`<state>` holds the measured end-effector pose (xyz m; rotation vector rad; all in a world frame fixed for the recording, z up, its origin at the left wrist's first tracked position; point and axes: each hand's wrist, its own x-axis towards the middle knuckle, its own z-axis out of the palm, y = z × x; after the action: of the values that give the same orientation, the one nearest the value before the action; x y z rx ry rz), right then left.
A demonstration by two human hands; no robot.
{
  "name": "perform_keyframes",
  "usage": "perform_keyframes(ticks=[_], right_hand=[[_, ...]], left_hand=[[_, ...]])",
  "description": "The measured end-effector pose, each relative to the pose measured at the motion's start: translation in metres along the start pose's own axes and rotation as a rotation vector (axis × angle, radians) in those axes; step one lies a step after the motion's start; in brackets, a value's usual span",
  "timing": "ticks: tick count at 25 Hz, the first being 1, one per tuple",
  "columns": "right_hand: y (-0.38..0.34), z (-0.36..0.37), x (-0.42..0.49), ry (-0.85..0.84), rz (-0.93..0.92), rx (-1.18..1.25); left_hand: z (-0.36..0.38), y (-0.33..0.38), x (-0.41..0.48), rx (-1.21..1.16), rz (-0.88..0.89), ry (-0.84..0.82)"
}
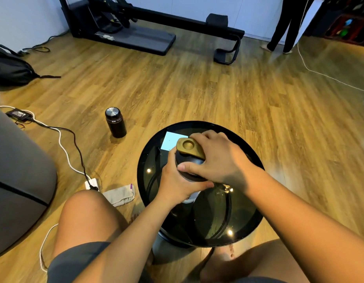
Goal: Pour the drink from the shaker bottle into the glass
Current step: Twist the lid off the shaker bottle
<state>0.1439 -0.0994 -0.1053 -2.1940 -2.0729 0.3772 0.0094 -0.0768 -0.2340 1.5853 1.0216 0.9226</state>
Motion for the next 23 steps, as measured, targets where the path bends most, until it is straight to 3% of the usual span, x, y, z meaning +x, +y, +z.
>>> perform_keyframes(ticks=[3,6,10,11,13,16,18,20,21,23], right_hand=[[-0.001,-0.019,0.005,-0.194,-0.122,0.149],[-0.001,-0.034,0.011,-0.378,-0.134,0.128],[-0.019,-0.017,0.007,-0.092,0.157,-0.121],[-0.024,-0.013,0.007,-0.084,0.211,-0.201],[-0.027,-0.01,0.009,-0.138,0.121,-0.192],[-0.026,-0.025,0.009,-0.234,-0.215,0.134],[-0.025,-0.023,0.007,-0.144,-0.233,0.236],[-0.027,-0.016,0.008,-0.042,-0.048,-0.049],[-0.027,-0.01,0.007,-0.074,0.067,-0.233],[-0.028,-0.005,0.004,-0.172,0.091,-0.298]], left_hand=[[0.0,-0.001,0.001,-0.004,0.014,-0.014],[0.0,0.0,0.002,-0.004,0.019,-0.038],[-0.001,0.001,0.001,0.052,0.002,-0.042],[-0.001,0.001,0.001,0.06,-0.002,-0.03],[0.0,0.0,0.002,0.059,0.0,-0.016],[-0.001,-0.001,0.003,0.053,0.029,-0.029],[-0.002,-0.003,0.003,0.06,0.033,-0.05],[-0.002,-0.004,0.003,0.073,0.035,-0.049],[-0.002,-0.005,0.003,0.071,0.035,-0.052],[-0.003,-0.004,0.003,0.057,0.026,-0.071]])
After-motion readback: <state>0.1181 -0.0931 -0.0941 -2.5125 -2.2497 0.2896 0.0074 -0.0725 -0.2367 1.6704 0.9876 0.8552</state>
